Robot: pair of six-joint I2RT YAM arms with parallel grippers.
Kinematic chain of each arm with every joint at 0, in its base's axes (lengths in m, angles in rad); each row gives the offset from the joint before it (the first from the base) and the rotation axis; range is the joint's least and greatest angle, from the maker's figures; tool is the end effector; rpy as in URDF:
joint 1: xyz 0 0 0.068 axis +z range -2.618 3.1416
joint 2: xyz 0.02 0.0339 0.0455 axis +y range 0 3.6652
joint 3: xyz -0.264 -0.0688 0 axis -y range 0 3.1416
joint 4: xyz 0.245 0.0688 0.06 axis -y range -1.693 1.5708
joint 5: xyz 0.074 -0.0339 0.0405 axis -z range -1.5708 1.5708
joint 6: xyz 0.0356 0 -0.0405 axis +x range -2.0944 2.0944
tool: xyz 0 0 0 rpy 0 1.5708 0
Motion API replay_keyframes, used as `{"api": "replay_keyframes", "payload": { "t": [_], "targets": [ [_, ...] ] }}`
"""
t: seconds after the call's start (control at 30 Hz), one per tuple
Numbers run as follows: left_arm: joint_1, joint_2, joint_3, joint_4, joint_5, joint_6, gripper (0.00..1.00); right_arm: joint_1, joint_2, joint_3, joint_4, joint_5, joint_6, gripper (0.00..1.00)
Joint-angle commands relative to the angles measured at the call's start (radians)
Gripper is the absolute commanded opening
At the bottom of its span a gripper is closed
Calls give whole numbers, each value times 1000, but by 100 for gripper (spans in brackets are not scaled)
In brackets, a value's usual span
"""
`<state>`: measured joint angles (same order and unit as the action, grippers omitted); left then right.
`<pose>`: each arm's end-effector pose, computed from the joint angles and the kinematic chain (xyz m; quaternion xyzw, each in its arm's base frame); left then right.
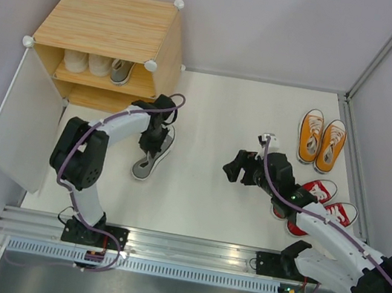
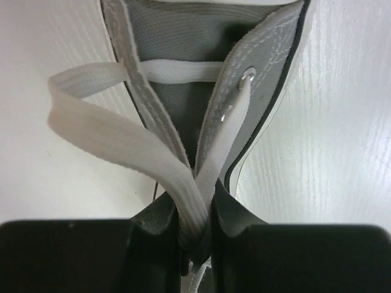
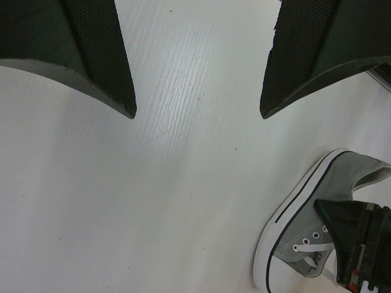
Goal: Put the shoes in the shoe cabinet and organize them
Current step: Adjust the shoe at the center of the board.
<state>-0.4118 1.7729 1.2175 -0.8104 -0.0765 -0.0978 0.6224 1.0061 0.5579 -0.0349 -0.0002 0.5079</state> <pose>0.3082 -0.1316 0.1867 0.1516 0.9824 0.0110 0.1085 0.1808 0.1298 0.2335 -0.0490 0.8543 0.2772 0.4369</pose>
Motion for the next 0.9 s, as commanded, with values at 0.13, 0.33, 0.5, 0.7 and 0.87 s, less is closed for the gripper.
{"api": "replay_keyframes", "payload": {
  "t": [0.13,0.33,0.5,0.7,0.87],
  "targets": [
    [-33,-52,-45,139,40,-347,13,-3,22,10,18,16,-11,86],
    [-108,-154,-93,112,-39,-378,2,-3,28,11,18,22,-11,85],
    [-124,-288,-188,143,-75,-401,2,-3,29,11,16,19,-11,86],
    [-122,-418,-317,234,-83,-395,48,-3,40,11,20,12,-12,85],
    [-125,-478,-338,241,-37,-395,80,-4,46,13,18,14,-16,85]
  ]
}}
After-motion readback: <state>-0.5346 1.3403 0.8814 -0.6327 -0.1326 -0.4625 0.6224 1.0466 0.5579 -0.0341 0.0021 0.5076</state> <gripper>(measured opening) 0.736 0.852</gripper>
